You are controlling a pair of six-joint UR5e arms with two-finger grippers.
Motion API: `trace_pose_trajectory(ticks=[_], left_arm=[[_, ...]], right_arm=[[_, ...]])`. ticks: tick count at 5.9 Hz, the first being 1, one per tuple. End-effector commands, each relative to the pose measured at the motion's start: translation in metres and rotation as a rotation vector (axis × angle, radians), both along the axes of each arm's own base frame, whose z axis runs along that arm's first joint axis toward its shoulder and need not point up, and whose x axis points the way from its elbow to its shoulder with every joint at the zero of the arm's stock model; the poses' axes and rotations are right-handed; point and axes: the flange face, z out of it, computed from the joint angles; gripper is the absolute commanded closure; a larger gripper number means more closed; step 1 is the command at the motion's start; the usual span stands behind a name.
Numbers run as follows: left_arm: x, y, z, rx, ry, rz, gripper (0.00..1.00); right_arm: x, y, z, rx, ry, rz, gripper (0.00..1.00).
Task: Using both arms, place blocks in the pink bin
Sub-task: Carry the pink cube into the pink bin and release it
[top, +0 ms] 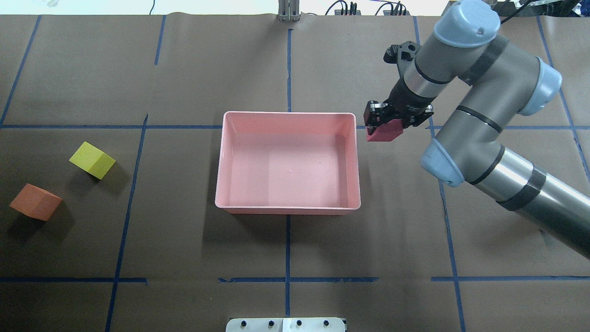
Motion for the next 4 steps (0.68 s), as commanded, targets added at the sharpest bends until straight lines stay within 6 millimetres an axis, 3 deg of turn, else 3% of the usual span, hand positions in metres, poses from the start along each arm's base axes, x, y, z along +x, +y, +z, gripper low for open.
trace_pose_trajectory(ticks=[1,2,3,4], left_arm=[[0.000,-0.001,-0.010,0.022,-0.001,0.000,0.00],[0.002,-0.007,-0.016,0.043,-0.005,0.006,0.00],[0.002,-0.049,-0.050,0.194,-0.012,0.005,0.00],[0.008,-0.081,-0.066,0.290,-0.005,0.018,0.00]], right_arm=[[-0.064,0.050,-0.062,-0.041,0.043,0.095,0.24],[-0.076,0.058,-0.072,-0.017,0.053,0.127,0.01],[-0.075,0.059,-0.074,-0.016,0.067,0.112,0.00],[-0.072,0.059,-0.069,0.037,0.072,0.062,0.00]])
